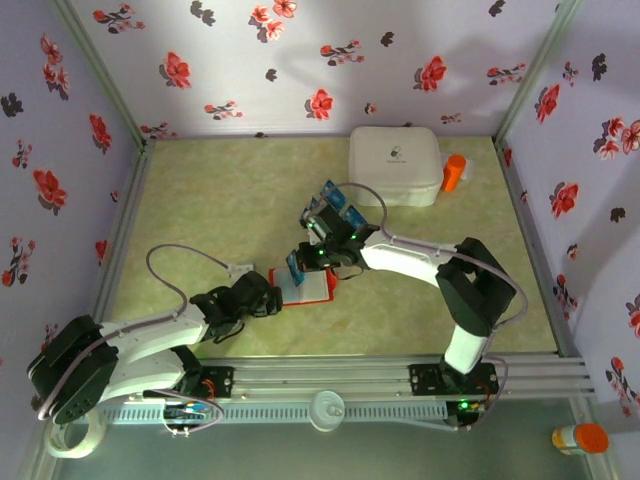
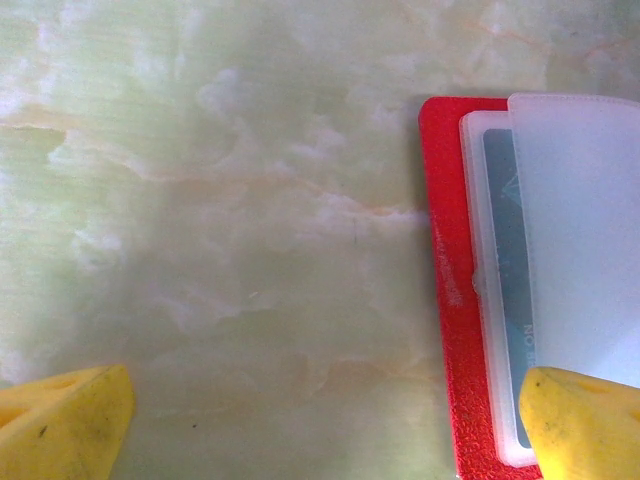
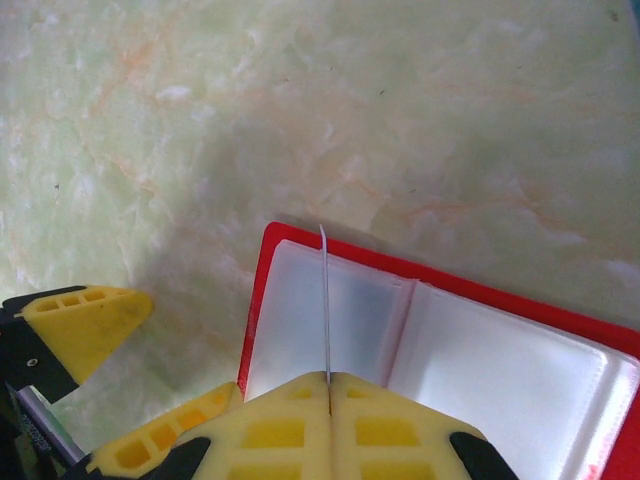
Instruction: Put the credit cards into the card holder
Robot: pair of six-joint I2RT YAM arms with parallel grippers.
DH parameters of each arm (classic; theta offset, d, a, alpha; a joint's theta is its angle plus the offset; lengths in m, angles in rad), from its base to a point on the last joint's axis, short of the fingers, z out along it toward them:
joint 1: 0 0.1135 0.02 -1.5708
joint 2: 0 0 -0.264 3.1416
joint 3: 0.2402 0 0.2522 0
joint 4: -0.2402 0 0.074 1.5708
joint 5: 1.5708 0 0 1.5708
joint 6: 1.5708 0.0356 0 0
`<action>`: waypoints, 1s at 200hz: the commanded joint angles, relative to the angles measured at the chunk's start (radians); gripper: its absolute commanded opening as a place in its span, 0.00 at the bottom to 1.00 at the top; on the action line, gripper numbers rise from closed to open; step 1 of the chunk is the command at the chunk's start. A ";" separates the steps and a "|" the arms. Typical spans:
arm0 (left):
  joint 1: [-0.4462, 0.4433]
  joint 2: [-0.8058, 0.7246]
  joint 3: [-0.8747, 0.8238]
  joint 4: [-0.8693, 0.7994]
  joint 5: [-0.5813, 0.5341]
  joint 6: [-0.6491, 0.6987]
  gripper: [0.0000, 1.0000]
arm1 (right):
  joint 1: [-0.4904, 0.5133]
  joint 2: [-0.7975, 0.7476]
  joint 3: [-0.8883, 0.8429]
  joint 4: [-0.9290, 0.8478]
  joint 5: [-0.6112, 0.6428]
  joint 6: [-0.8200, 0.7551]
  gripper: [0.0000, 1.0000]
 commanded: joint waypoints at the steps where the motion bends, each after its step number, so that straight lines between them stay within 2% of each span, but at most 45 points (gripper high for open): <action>1: 0.008 -0.014 -0.016 -0.061 -0.010 -0.011 1.00 | 0.011 0.031 -0.017 0.038 -0.020 0.029 0.00; 85: 0.013 -0.073 0.026 -0.108 -0.010 0.006 1.00 | 0.017 0.098 -0.033 0.078 -0.030 0.052 0.00; 200: 0.013 0.016 0.069 -0.047 0.017 0.025 1.00 | 0.025 0.105 -0.060 0.105 -0.028 0.065 0.00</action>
